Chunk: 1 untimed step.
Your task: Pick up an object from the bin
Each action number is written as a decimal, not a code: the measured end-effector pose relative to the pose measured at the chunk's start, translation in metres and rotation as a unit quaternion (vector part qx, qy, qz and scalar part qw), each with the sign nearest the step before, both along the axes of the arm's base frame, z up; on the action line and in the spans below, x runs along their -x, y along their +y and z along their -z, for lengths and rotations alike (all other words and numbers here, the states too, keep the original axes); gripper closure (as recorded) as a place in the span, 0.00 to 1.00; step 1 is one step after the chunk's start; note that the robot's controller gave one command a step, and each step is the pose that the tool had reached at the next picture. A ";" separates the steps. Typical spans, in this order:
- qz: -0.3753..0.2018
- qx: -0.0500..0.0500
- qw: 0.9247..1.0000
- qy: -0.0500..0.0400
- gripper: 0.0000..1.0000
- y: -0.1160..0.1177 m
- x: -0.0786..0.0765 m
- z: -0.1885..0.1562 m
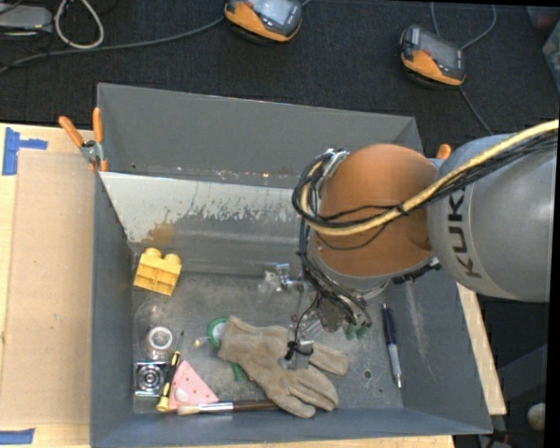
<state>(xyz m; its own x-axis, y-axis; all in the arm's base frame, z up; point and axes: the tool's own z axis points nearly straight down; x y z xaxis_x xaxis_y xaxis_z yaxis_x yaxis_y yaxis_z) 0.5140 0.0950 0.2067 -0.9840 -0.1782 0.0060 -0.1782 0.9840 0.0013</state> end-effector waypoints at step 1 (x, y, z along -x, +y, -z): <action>0.093 0.000 0.996 0.000 0.00 0.018 0.006 0.029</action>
Offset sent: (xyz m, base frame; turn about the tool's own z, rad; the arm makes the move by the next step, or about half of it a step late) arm -0.0314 -0.0038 -0.0603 0.0219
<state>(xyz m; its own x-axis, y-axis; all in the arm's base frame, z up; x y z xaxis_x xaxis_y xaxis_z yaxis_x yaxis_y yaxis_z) 0.5076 0.1131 0.1772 -1.0000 0.0070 0.0059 0.0070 1.0000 0.0005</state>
